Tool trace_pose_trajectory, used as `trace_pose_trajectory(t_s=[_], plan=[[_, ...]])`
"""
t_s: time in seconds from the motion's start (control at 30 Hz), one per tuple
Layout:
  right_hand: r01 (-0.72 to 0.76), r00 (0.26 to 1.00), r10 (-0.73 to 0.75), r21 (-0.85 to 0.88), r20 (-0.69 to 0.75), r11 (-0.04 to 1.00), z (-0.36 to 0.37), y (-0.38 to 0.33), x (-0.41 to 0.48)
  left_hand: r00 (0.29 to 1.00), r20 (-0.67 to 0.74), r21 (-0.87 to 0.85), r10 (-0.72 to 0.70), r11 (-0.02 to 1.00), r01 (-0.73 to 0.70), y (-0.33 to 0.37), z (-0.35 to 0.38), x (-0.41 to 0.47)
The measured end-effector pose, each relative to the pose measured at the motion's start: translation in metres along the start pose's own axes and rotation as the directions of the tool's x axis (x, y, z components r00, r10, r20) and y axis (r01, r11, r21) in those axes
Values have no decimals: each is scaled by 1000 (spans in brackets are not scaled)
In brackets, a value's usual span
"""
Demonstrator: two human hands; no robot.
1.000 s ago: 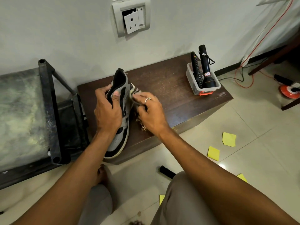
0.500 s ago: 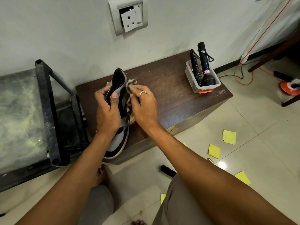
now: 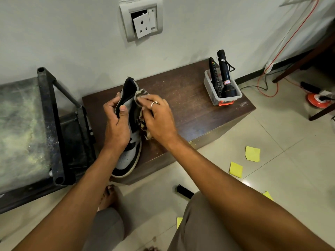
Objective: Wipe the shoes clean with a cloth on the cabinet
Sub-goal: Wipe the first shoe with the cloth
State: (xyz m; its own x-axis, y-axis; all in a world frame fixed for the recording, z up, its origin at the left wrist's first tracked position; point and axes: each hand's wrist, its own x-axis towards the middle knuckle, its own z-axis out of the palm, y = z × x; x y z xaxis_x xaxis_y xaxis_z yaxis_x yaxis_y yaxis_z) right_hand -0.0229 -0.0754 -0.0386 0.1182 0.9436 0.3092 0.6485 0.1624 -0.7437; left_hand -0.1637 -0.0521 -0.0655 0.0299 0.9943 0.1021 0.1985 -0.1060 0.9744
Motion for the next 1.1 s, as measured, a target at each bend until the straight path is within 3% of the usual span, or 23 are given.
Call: trace_pose_trajectory(t_s=[0.17, 0.33, 0.37, 0.47, 0.53, 0.63, 0.8, 0.97, 1.1], plan=[[31, 999, -31, 7, 26, 999, 29, -14, -9, 999, -42, -27, 0, 1000, -1, 0, 0, 2], [236, 936, -189, -128, 298, 963, 1, 4, -14, 1000, -19, -46, -8, 999, 7, -2, 1, 1], [239, 939, -193, -139, 285, 961, -3, 8, -14, 1000, -18, -40, -2, 999, 2, -2, 1, 1], [91, 996, -91, -114, 5, 989, 0, 12, -7, 1000, -8, -15, 6, 1000, -6, -2, 1, 0], [-50, 996, 45, -68, -77, 996, 10, 8, 2, 1000, -3, -5, 7, 1000, -7, -3, 0, 1], [-144, 989, 143, -20, -39, 989, 26, 6, 7, 1000, -2, -2, 8, 1000, -8, -3, 0, 2], [-159, 986, 158, -1, 52, 987, 27, 10, -10, 999, 10, 14, 32, 999, -32, -4, 2, 1], [-257, 960, 271, 176, -64, 950, 21, 3, 11, 1000, 2, -4, 26, 1000, -26, -7, 0, 1], [-319, 944, 330, 196, -25, 927, 25, 3, 36, 1000, 4, 3, 15, 1000, -15, -3, -1, 2]])
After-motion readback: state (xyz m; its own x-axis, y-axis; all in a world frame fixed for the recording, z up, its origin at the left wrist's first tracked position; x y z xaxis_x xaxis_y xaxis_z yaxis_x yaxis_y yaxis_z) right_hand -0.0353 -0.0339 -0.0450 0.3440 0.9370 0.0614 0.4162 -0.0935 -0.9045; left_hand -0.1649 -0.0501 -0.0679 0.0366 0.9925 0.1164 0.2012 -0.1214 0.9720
